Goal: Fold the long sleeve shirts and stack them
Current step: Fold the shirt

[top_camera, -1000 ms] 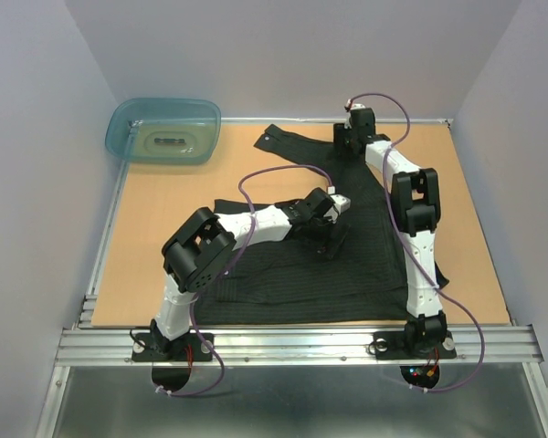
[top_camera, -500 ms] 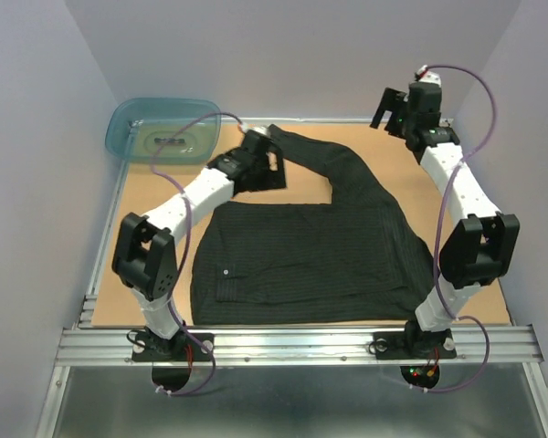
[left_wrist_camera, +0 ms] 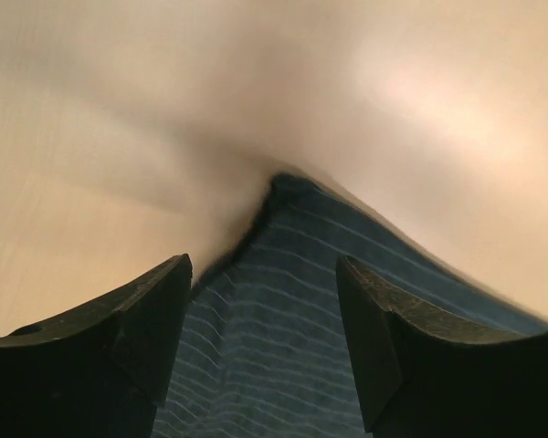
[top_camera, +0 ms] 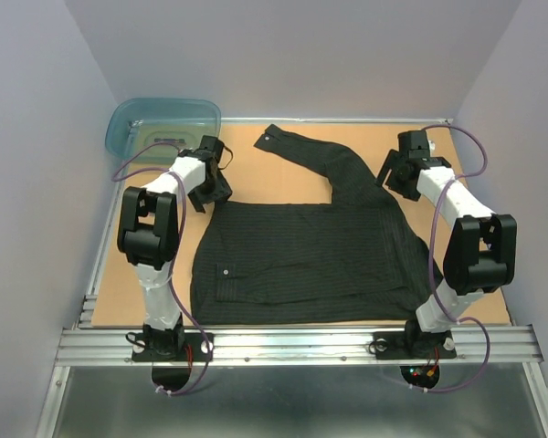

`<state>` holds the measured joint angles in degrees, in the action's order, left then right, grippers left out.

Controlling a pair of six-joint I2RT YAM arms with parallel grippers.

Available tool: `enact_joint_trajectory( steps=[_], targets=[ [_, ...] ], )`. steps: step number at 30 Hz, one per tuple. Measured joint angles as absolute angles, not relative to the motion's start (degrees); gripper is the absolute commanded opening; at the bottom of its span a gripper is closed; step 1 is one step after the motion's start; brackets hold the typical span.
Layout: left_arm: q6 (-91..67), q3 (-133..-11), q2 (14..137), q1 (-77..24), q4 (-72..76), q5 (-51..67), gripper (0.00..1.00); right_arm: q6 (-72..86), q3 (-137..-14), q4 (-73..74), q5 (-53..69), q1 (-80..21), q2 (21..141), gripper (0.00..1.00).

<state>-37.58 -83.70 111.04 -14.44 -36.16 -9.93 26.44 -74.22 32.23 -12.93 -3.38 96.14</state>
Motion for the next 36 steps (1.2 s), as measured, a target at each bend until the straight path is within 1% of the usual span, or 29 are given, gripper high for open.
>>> enact_joint_trajectory(
  steps=[4,11,14,23,29,32,36],
  targets=[
    [-40.01,-86.76,115.09,-12.34,-39.13,-9.96,0.71,26.39,-74.17,32.34,-13.82,-3.33,96.14,0.79],
    [-43.72,-95.55,120.03,-12.05,-42.48,-10.07,0.69,26.22,-74.15,32.34,-14.63,-3.33,96.71,0.78],
    [-45.28,-96.14,120.05,-12.23,-43.13,-10.02,0.69,25.96,-74.06,32.34,-14.72,-3.33,97.17,0.78],
    [-49.10,-96.16,120.44,-12.27,-44.14,-9.43,0.60,25.71,-74.06,32.34,-14.81,-3.33,98.19,0.76],
    [-50.52,-97.34,123.39,-12.43,-44.64,-9.34,0.57,25.45,-74.04,32.34,-14.85,-3.33,98.19,0.76],
    [-50.89,-97.43,123.98,-12.58,-44.75,-9.56,0.52,25.23,-73.95,32.23,-14.81,-3.33,98.19,0.75],
    [-50.96,-96.86,123.87,-12.67,-44.40,-9.98,0.40,24.84,-73.30,32.03,-14.61,-3.33,98.30,0.72]
  ],
)
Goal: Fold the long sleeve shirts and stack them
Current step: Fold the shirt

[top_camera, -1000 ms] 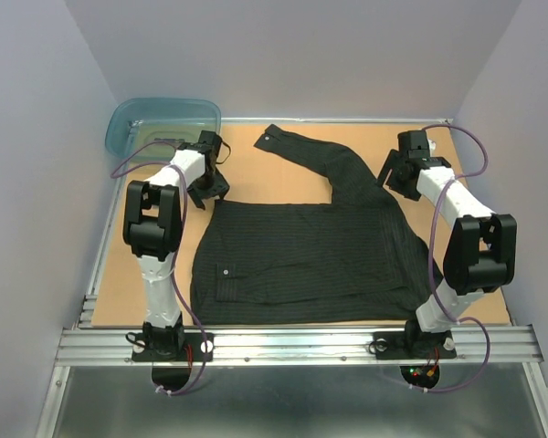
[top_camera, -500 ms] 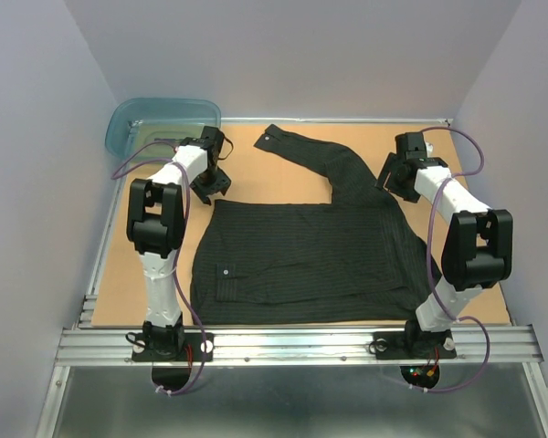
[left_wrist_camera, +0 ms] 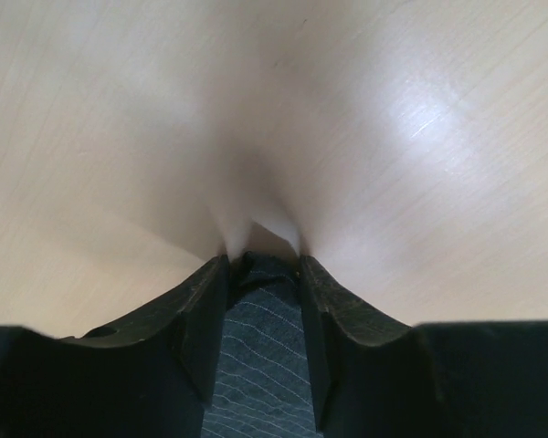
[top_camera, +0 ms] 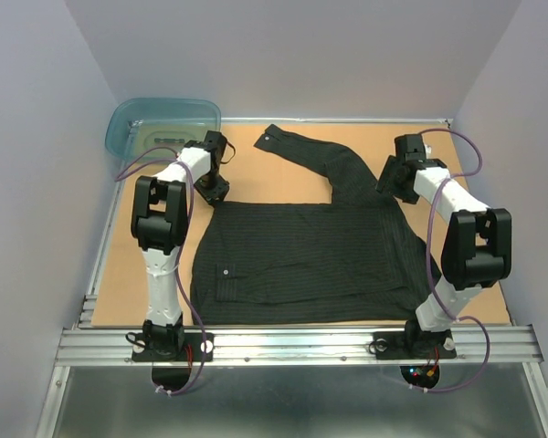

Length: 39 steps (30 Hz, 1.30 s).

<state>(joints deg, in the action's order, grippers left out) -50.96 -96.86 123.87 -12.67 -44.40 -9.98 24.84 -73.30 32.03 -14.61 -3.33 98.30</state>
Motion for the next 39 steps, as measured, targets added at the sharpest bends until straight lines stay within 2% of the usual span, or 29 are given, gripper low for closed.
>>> enact_joint_trajectory(
  steps=[6,15,21,28,34,39],
  targets=[
    [-50.57,-95.11,122.80,-12.67,-43.38,-10.28,0.25,23.77,-73.28,31.62,-14.26,-3.33,100.49,0.64],
    [-48.88,-94.37,122.37,-13.15,-42.48,-11.75,0.22,21.30,-73.58,31.29,-13.30,-3.33,104.27,0.56],
    [-47.62,-94.21,122.28,-13.61,-42.15,-12.80,0.22,18.11,-80.49,30.61,-13.28,-3.33,108.81,0.56],
    [-46.52,-94.19,122.28,-13.98,-41.93,-13.58,0.21,15.94,-88.42,29.39,-12.69,-3.33,114.54,0.60],
    [-46.06,-94.06,122.17,-14.20,-41.76,-14.04,0.21,14.35,-89.95,28.93,-11.18,-3.33,118.28,0.64],
    [-46.06,-93.34,121.73,-14.20,-41.08,-14.11,0.21,13.54,-89.95,29.04,-11.16,-3.33,119.96,0.63]
  ],
)
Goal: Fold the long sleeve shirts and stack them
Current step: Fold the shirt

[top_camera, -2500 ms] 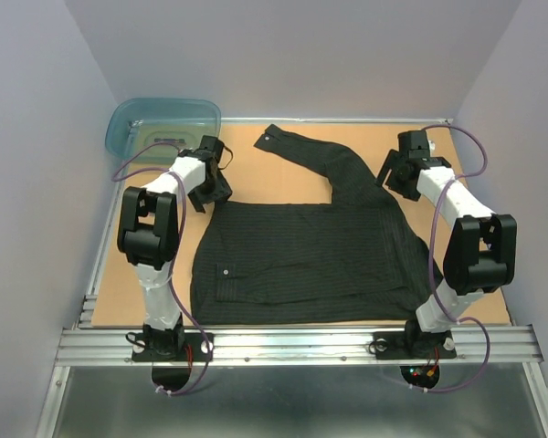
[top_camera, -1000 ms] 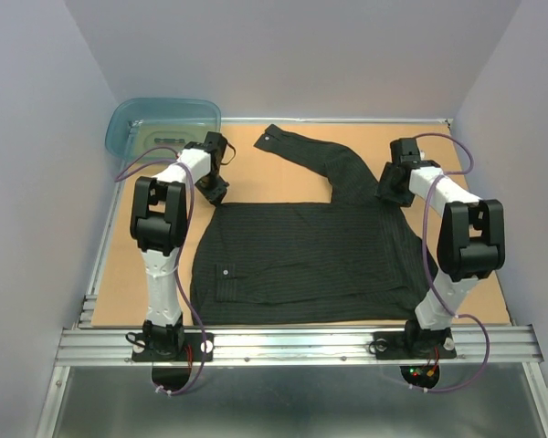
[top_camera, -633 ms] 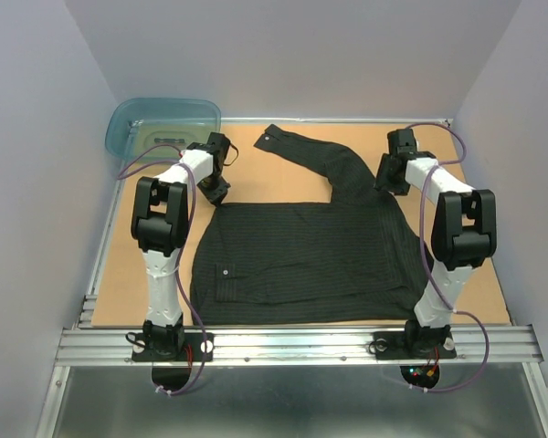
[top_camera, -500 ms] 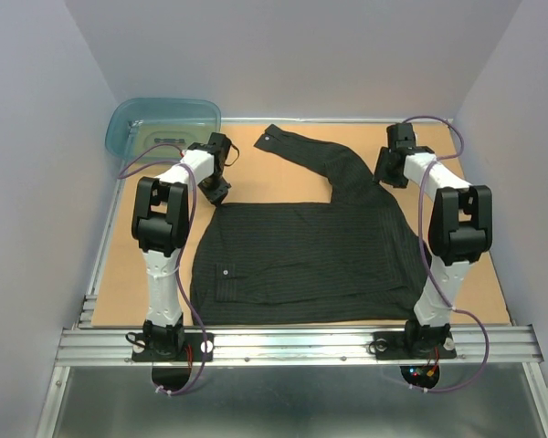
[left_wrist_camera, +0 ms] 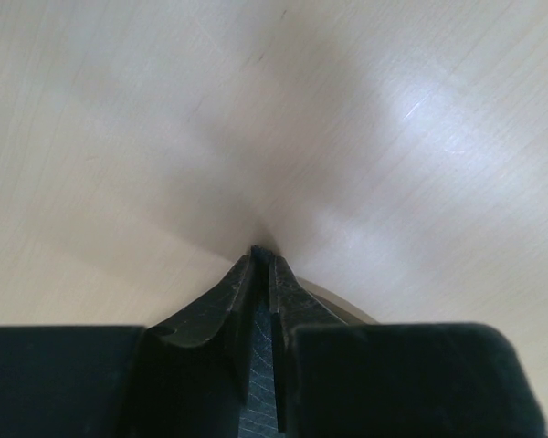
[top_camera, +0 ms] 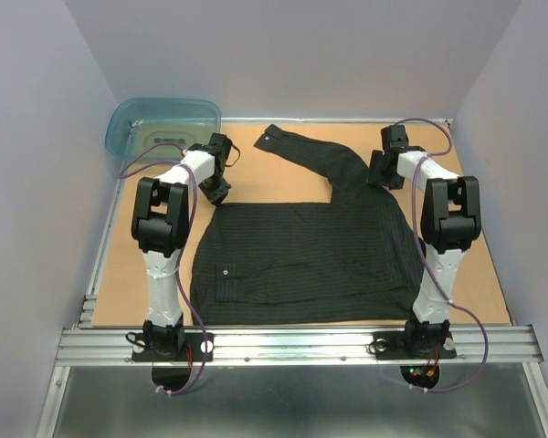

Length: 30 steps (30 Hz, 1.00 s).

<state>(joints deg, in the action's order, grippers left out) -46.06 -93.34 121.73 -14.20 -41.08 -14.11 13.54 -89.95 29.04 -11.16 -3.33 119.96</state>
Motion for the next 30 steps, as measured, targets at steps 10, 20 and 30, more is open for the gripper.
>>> enact_joint_trajectory(
  steps=[10,20,30],
  targets=[
    [-45.87,-91.90,120.95,-14.28,-39.86,-14.63,0.18,12.19,-89.93,27.86,-11.11,-3.36,121.16,0.16],
    [-45.19,-91.39,120.62,-14.55,-39.16,-15.27,0.15,10.66,-89.95,27.33,-9.65,-3.42,121.21,0.01],
    [-42.98,-91.22,118.21,-14.66,-39.00,-20.23,0.14,10.57,-89.93,27.90,-10.22,-3.44,117.64,0.01]
  ],
)
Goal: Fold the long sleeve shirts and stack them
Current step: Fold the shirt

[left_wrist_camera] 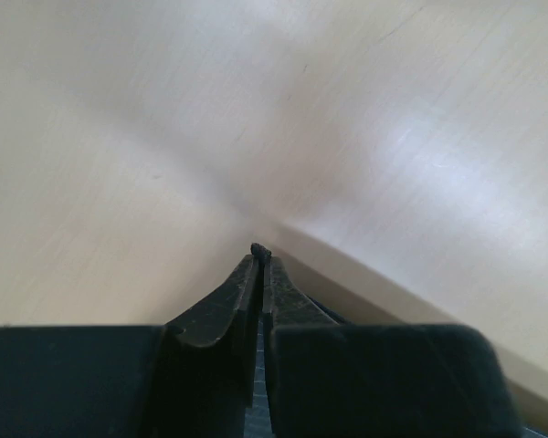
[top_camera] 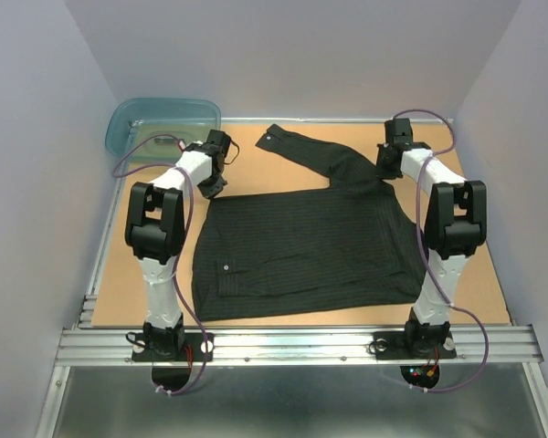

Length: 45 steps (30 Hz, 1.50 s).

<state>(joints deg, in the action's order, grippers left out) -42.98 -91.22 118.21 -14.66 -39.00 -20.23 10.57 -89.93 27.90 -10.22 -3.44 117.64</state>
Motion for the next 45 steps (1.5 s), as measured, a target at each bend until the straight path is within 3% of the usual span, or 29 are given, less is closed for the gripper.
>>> enact_joint_trajectory(
  steps=[10,21,45],
  targets=[
    [-38.41,-84.79,107.48,-17.82,-34.61,-25.39,0.14,14.44,-84.05,26.72,-10.09,-3.44,103.94,0.01],
    [-37.85,-78.32,103.77,-20.27,-34.11,-28.27,0.14,21.93,-71.75,25.56,-10.94,-3.44,99.20,0.00],
    [-30.17,-66.92,92.14,-31.20,-30.72,-34.92,0.19,31.35,-57.23,24.40,-15.55,-3.40,84.27,0.01]
  ],
)
